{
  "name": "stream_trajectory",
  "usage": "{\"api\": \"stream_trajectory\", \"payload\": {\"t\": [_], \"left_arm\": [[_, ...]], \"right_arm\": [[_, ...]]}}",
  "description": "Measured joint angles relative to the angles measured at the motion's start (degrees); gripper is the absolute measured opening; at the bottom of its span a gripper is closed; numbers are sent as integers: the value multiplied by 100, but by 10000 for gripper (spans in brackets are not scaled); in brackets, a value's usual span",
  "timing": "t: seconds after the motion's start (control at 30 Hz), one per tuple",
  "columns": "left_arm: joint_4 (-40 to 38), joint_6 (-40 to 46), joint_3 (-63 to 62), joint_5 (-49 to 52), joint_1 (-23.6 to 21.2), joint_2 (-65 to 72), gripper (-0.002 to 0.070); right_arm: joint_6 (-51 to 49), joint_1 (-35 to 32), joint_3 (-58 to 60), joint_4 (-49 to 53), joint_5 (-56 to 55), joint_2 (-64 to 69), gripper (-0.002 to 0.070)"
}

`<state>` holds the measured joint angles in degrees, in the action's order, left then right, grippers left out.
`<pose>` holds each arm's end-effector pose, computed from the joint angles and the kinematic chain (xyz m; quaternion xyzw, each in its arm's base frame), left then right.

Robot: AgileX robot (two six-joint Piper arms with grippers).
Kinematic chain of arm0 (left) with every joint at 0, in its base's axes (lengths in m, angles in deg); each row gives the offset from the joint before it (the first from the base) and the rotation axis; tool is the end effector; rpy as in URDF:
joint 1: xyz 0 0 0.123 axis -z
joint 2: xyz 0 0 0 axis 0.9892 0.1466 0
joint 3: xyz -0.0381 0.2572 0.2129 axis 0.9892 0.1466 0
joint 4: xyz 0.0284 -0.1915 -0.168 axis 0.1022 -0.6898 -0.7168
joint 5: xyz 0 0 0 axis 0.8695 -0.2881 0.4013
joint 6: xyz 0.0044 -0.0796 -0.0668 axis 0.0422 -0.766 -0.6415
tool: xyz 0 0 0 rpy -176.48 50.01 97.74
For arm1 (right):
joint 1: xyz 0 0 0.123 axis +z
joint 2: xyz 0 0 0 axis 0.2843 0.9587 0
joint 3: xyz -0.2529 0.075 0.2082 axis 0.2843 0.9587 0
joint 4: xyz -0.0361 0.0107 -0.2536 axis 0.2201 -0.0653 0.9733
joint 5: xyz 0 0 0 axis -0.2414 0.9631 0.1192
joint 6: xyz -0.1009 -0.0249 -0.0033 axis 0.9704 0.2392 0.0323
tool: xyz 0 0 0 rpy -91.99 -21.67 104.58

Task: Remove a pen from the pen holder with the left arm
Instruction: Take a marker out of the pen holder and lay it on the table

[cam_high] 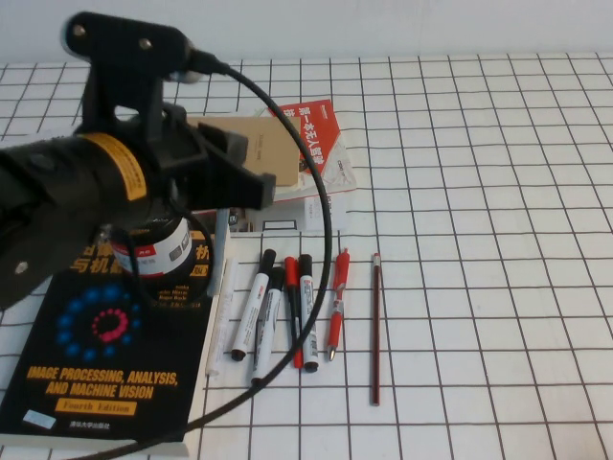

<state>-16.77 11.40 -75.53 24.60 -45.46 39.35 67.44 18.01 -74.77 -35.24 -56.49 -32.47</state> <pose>0.2338 -0.1583 0.3852 0.1996 0.8251 -0.1495 0.5069 0.0188 0.0030 0.1671 0.0622 0.7974 0.0772 0.5952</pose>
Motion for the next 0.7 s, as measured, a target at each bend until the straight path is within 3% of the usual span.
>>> {"api": "stream_trajectory", "payload": {"t": [0.3,0.5,0.7], "left_arm": [[-2605,2418,0,843,28,819,54],[-3542,2937,-381,1179,28,1461,54],[-3728,2902,-1090,1313,28,2134,54]], "right_arm": [[0,0,0,0,0,0,-17],[0,0,0,0,0,0,-17],[0,0,0,0,0,0,-17]]}}
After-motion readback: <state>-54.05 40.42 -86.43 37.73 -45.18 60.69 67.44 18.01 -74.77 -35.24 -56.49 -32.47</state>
